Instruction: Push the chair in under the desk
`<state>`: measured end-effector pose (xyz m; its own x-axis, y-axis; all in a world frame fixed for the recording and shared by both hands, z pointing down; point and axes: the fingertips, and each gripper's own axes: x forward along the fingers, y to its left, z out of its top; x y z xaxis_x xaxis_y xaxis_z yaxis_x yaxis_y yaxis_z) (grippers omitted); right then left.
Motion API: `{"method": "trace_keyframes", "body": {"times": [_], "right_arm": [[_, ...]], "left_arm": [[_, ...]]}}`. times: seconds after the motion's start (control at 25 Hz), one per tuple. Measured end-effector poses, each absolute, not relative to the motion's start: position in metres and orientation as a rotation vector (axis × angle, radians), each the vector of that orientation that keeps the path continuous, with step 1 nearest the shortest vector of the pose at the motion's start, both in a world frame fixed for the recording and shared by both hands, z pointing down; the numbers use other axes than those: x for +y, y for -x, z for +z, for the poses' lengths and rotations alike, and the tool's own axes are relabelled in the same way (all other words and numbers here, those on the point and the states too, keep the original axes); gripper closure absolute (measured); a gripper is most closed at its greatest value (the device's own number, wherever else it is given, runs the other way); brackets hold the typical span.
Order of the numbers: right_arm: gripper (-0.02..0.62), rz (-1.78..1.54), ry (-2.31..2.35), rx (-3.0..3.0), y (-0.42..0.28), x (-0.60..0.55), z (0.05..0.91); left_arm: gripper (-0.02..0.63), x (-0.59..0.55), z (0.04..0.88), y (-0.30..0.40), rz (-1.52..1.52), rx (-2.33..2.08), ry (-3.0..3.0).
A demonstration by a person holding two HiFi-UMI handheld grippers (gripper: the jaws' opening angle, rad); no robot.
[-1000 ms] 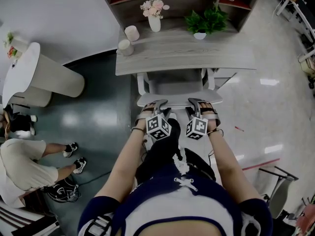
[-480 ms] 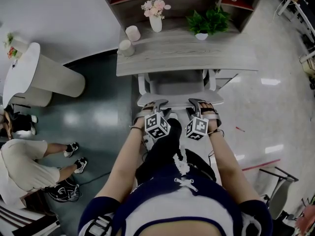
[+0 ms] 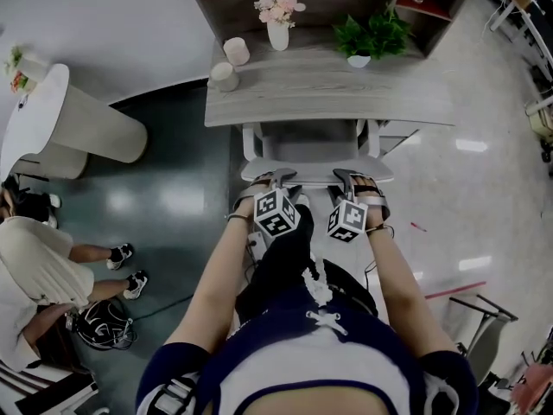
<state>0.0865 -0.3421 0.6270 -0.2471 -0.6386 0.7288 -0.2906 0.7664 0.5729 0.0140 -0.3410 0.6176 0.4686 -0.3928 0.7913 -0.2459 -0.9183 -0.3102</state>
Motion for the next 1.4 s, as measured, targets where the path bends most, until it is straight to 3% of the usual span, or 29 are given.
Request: {"method": "trace_keyframes", "body": {"times": [0.32, 0.52, 0.72, 0.8, 0.92, 1.0, 1.4], "right_arm": [[0.446, -0.246, -0.703, -1.874, -0.084, -0.327, 0.614], [0.447, -0.175, -0.868, -2.005, -0.081, -0.324, 0.576], [0.555, -0.003, -1.245, -2.072, -0.091, -0.339, 0.530], [0.568, 0.125, -1.339, -2.162, -0.086, -0.340, 0.513], [0.581, 0.299, -1.452, -2.300, -0.079, -0.338, 0.487], [0.584, 0.328, -1.504, -2.366, -0.074, -0.335, 0.469], [0.586, 0.328, -1.574, -2.472, -0.061, -0.302, 0.434]], "left_arm": [[0.437, -0.332, 0.612, -0.012, -1.484, 0.562, 2.771], [0.416, -0.338, 0.588, -0.005, -1.341, 0.725, 2.858], [0.419, -0.354, 0.524, -0.001, -0.872, 1.080, 2.998], [0.436, -0.357, 0.499, 0.003, -0.685, 1.208, 3.004], [0.558, -0.354, 0.471, 0.012, -0.483, 1.393, 2.976], [0.591, -0.348, 0.459, 0.014, -0.396, 1.454, 2.967], [0.597, -0.298, 0.441, -0.012, -0.342, 1.396, 2.966]]}}
